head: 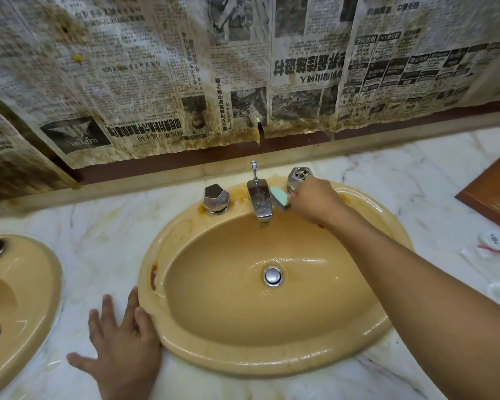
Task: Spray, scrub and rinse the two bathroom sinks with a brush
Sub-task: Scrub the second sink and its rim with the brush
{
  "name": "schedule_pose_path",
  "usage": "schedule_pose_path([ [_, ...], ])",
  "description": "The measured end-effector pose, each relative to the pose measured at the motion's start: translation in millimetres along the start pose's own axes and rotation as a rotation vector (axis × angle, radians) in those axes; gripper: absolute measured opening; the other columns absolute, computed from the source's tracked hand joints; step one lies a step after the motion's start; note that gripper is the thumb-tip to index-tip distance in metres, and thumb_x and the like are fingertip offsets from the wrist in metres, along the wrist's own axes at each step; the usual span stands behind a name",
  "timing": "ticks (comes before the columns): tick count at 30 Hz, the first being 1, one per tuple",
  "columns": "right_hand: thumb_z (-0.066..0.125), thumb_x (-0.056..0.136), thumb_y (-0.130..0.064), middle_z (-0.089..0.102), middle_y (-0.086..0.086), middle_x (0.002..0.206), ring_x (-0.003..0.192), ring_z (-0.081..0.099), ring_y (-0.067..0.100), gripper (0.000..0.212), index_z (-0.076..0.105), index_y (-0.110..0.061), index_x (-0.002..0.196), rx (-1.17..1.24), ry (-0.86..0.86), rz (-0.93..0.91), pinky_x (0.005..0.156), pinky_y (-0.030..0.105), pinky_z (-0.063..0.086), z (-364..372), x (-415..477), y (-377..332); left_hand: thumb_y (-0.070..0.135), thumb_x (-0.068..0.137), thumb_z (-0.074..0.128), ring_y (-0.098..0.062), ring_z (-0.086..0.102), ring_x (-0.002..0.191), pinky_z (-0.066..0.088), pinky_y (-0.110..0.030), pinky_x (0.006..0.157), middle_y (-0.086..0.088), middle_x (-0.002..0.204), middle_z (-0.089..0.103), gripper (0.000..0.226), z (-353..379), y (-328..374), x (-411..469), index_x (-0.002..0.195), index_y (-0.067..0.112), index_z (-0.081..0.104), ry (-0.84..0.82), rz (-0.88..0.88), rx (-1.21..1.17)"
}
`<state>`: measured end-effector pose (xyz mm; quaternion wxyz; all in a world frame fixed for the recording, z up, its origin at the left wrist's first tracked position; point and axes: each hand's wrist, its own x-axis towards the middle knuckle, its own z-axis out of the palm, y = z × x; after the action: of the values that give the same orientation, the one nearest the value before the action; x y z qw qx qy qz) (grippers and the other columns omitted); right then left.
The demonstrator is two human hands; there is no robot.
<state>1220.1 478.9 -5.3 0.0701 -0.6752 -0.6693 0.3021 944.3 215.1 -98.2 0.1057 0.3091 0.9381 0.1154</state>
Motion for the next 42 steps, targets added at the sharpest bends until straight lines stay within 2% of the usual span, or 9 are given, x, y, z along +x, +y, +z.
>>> schedule_pose_path([
  [3,0.054,0.102,-0.021,0.063,0.02,0.114,0.091,0.06,0.035,0.024,0.07,-0.01,0.116,-0.027,0.125,-0.008,0.068,0.03,0.041,11,-10,6,0.055,0.089,0.008,-0.013,0.007,0.157,-0.002,-0.07,0.117,0.011,0.17,0.017,0.066,1,-1,1,0.15,0.06,0.032,0.005,-0.001,0.002],
  [7,0.047,0.101,-0.008,0.064,0.017,0.117,0.108,0.062,0.037,0.025,0.066,-0.006,0.117,-0.167,0.196,-0.061,0.075,0.036,0.043,23,5,-26,0.055,0.09,0.009,-0.013,0.007,0.157,-0.002,-0.07,0.117,0.012,0.17,0.017,0.064,1,0,1,0.149,0.061,0.032,0.001,-0.008,-0.01],
  [11,0.047,0.099,-0.008,0.066,0.014,0.113,0.107,0.063,0.035,0.024,0.066,-0.007,0.114,-0.188,0.197,-0.066,0.079,0.036,0.042,21,25,-44,0.056,0.09,0.007,-0.011,0.002,0.156,-0.004,-0.07,0.117,0.012,0.17,0.013,0.064,1,-3,2,0.15,0.061,0.029,-0.013,0.004,-0.001],
  [16,0.05,0.103,-0.021,0.06,0.015,0.105,0.103,0.061,0.038,0.025,0.067,-0.005,0.114,-0.135,0.116,-0.074,0.076,0.036,0.044,23,-1,-12,0.057,0.091,0.003,-0.01,-0.003,0.156,-0.004,-0.07,0.117,0.011,0.171,0.008,0.065,1,-8,2,0.152,0.059,0.024,-0.016,0.041,0.006],
  [21,0.059,0.102,-0.031,0.072,0.018,0.109,0.091,0.059,0.034,0.027,0.074,-0.026,0.123,-0.054,0.153,-0.079,0.071,0.033,0.043,7,-42,16,0.047,0.105,0.019,-0.01,-0.002,0.156,0.0,-0.072,0.116,0.011,0.17,0.008,0.05,3,-10,4,0.153,0.059,0.022,-0.021,0.02,0.007],
  [25,0.06,0.101,-0.036,0.073,0.011,0.107,0.087,0.058,0.028,0.025,0.073,-0.03,0.121,-0.277,0.186,-0.146,0.072,0.035,0.047,-27,-24,-4,0.048,0.105,0.017,-0.012,-0.002,0.156,0.0,-0.072,0.116,0.011,0.17,0.008,0.051,3,-10,4,0.154,0.058,0.023,-0.027,0.019,0.009],
  [30,0.059,0.101,-0.044,0.071,-0.009,0.12,0.11,0.061,0.023,0.025,0.072,-0.036,0.121,-0.543,0.024,-0.35,0.084,0.036,0.046,-67,48,-50,0.056,0.091,0.002,-0.013,-0.002,0.156,0.0,-0.072,0.115,0.011,0.17,0.01,0.066,3,-10,6,0.153,0.058,0.025,-0.012,0.045,0.036],
  [35,0.065,0.1,-0.032,0.07,-0.008,0.127,0.109,0.059,0.012,0.027,0.074,-0.026,0.124,-0.375,-0.276,-0.445,0.096,0.028,0.042,-48,100,-62,0.056,0.09,0.005,-0.013,0.002,0.157,-0.001,-0.072,0.116,0.012,0.17,0.014,0.066,4,-7,8,0.151,0.059,0.029,-0.002,0.008,0.021],
  [42,0.063,0.101,-0.03,0.068,-0.009,0.131,0.117,0.057,0.01,0.028,0.072,-0.028,0.127,-0.398,-0.355,-0.479,0.104,0.028,0.039,-42,130,-56,0.057,0.089,0.005,-0.012,0.004,0.157,-0.002,-0.07,0.118,0.014,0.169,0.015,0.065,8,-7,11,0.149,0.062,0.03,0.01,-0.006,0.008],
])
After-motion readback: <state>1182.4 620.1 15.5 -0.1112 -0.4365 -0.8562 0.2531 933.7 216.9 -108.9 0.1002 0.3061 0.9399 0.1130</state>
